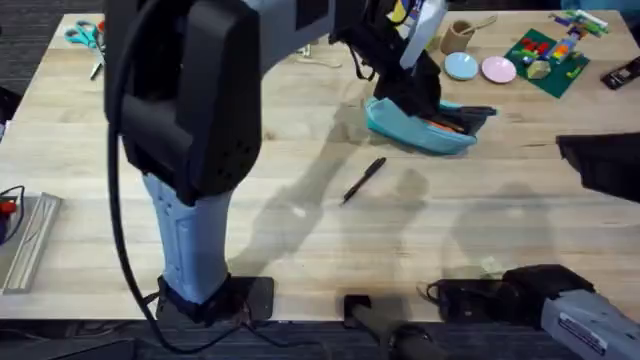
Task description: Unzip the bag, pick up the pens from the table one at a time and place them inside, then zip the bag closed.
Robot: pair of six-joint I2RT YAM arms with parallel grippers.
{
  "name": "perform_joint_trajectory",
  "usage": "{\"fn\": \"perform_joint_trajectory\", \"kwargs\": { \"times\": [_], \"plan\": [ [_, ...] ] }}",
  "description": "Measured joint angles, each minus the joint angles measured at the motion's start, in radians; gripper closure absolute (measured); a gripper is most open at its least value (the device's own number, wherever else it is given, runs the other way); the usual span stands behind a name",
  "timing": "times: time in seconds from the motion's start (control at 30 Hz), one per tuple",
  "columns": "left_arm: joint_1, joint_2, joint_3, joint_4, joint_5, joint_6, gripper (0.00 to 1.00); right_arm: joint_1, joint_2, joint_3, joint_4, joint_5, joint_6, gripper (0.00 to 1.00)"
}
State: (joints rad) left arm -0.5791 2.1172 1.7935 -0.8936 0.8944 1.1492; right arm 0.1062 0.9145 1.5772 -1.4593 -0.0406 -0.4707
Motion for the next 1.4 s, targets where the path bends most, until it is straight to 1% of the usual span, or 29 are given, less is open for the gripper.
{"fn": "perform_joint_trajectory", "kwargs": {
  "times": [0.17, 0.27, 0.33, 0.6, 0.7, 0.8, 1.0, 1.03, 1.07, 1.17, 1.23, 1.27, 1.3, 1.4],
  "plan": [
    [-0.003, 0.036, 0.0, 0.003, -0.002, 0.0, 0.959, 0.0, 0.0, 0.0, 0.0, 0.0, 0.0, 0.005],
    [-0.004, 0.044, 0.0, 0.011, -0.017, 0.0, 0.959, 0.0, 0.0, 0.0, 0.003, 0.0, 0.0, 0.005],
    [-0.004, 0.044, 0.0, 0.015, -0.037, 0.0, 0.959, 0.0, 0.0, 0.0, 0.007, 0.0, 0.0, 0.005],
    [-0.011, 0.044, 0.001, -0.005, -0.194, 0.0, 0.959, 0.0, 0.0, 0.0, 0.007, 0.0, 0.0, 0.005],
    [-0.017, 0.044, 0.001, -0.008, -0.237, 0.0, 0.959, 0.0, 0.0, 0.0, 0.009, 0.0, 0.0, 0.005],
    [-0.023, 0.044, 0.001, -0.008, -0.264, 0.0, 0.959, 0.0, 0.0, 0.0, 0.015, 0.0, 0.0, 0.005],
    [-0.025, 0.044, 0.001, 0.0, -0.28, 0.001, 0.958, 0.0, 0.0, 0.0, 0.015, 0.0, 0.0, 0.005],
    [-0.025, 0.044, 0.001, 0.0, -0.283, 0.002, 0.923, 0.0, 0.0, 0.0, 0.015, 0.0, 0.0, 0.005],
    [-0.025, 0.044, 0.001, 0.002, -0.287, 0.006, 0.805, 0.0, 0.0, 0.0, 0.015, 0.0, 0.0, 0.005],
    [-0.024, 0.044, 0.001, 0.005, -0.301, 0.006, 0.324, 0.0, 0.0, 0.0, 0.015, 0.0, 0.0, 0.005],
    [-0.023, 0.044, 0.001, 0.005, -0.311, 0.004, 0.052, 0.0, 0.0, 0.0, 0.016, 0.0, 0.0, 0.005],
    [-0.023, 0.044, 0.001, 0.005, -0.313, 0.003, 0.021, 0.0, 0.0, 0.0, 0.016, 0.0, 0.0, 0.005],
    [-0.023, 0.044, 0.001, 0.005, -0.315, 0.003, 0.012, 0.0, 0.0, 0.0, 0.016, 0.0, 0.0, 0.005],
    [-0.023, 0.044, 0.001, 0.005, -0.315, 0.003, 0.009, 0.0, 0.0, 0.0, 0.016, 0.0, 0.0, 0.005]
  ]
}}
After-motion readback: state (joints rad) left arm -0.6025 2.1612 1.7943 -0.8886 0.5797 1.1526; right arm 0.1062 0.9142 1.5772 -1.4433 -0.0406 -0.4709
